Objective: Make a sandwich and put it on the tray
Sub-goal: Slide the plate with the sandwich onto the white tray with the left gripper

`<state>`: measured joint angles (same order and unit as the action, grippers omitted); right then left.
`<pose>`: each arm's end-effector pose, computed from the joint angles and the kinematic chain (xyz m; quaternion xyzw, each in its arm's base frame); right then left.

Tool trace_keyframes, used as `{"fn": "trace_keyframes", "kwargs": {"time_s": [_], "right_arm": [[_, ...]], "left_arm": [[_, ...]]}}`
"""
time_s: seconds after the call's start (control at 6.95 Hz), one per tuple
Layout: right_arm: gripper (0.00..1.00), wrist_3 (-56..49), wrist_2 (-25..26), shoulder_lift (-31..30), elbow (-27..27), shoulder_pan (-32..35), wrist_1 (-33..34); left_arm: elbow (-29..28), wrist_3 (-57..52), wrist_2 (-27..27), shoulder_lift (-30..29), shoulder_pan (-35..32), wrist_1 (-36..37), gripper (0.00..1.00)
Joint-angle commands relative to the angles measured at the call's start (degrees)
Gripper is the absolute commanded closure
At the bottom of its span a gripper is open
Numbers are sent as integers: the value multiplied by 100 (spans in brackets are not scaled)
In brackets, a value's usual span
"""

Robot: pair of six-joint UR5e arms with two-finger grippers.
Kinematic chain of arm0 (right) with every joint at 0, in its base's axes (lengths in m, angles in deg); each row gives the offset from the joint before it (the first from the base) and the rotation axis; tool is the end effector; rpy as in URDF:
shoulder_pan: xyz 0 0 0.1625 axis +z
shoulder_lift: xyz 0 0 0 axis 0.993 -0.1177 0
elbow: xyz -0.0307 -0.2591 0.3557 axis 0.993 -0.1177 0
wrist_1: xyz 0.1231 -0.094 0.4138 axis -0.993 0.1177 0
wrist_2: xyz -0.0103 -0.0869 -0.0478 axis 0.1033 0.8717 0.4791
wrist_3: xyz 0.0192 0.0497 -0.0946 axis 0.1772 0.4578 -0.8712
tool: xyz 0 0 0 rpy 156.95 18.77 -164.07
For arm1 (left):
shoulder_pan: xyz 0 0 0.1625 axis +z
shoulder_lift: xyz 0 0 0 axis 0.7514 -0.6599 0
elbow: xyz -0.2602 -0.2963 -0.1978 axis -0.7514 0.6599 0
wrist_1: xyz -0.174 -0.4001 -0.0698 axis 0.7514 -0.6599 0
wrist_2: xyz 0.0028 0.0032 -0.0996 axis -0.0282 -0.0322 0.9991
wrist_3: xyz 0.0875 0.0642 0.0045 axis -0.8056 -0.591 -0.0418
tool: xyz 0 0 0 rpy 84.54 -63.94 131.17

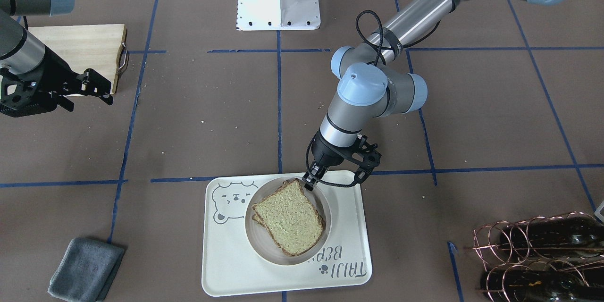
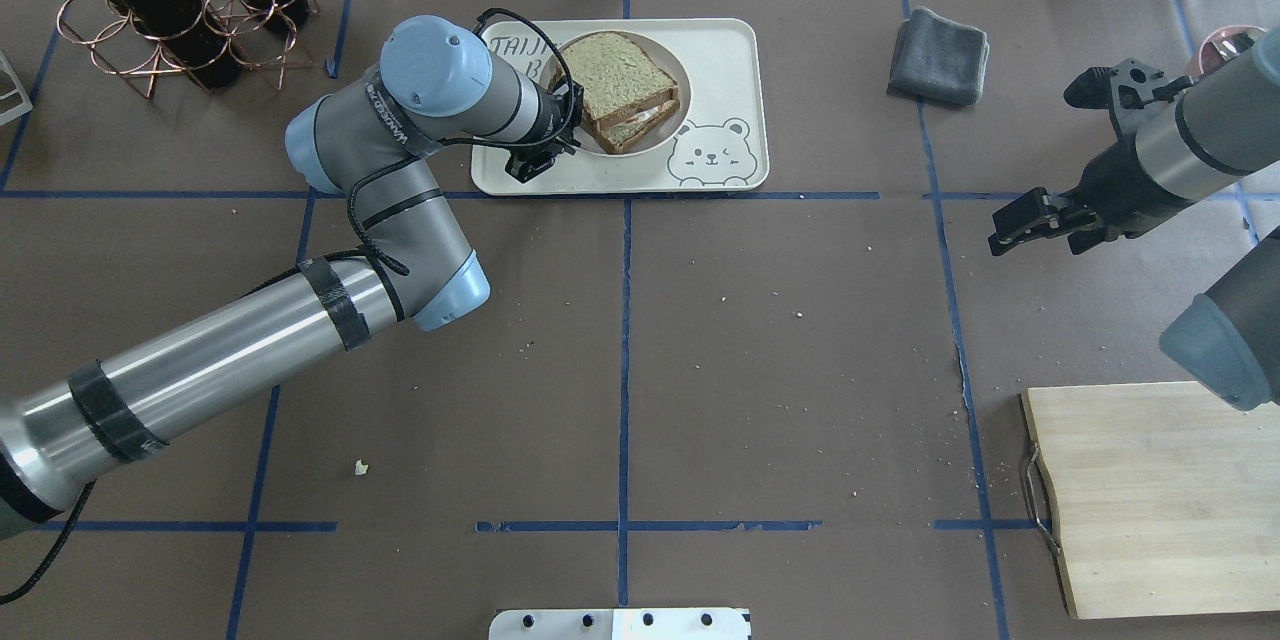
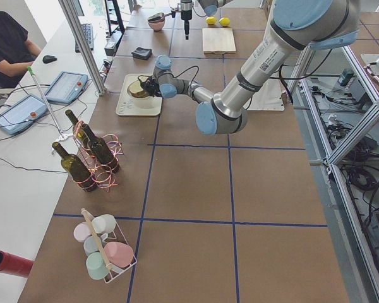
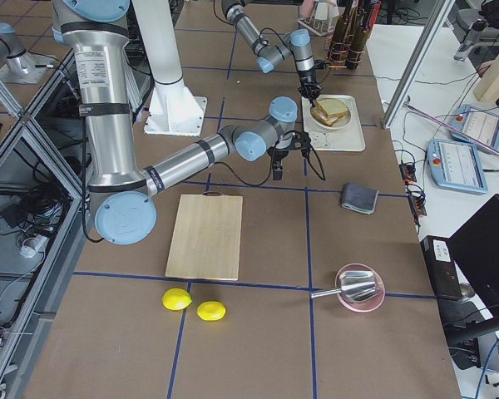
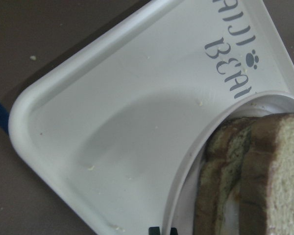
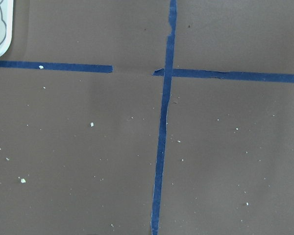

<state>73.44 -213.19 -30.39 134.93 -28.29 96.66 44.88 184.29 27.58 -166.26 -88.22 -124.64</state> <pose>-0.2671 -0.4910 0.4284 0.0150 -0.4391 -0.0291 0.8978 0.6015 -0.6320 0.2511 -0.0722 0.5274 -0.4291 0.7298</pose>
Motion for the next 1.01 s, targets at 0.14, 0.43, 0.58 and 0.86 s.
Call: {"fn": "trace_keyframes", "kwargs": {"time_s": [0.14, 0.43, 0.58, 0.86], "right_arm": [[0, 0, -13, -42, 5, -1, 0], [0, 0, -13, -43, 13, -1, 0], [0, 0, -13, -34, 5, -1, 0], [0, -18, -57, -17, -30, 7, 35]], "left_arm": [[-203, -54, -21, -38, -4, -187, 81], [-160, -458, -21, 5, -13, -152, 69], [41, -580, -12, 127, -74, -143, 70], [1600, -1472, 128, 1388, -109, 214, 71]]}}
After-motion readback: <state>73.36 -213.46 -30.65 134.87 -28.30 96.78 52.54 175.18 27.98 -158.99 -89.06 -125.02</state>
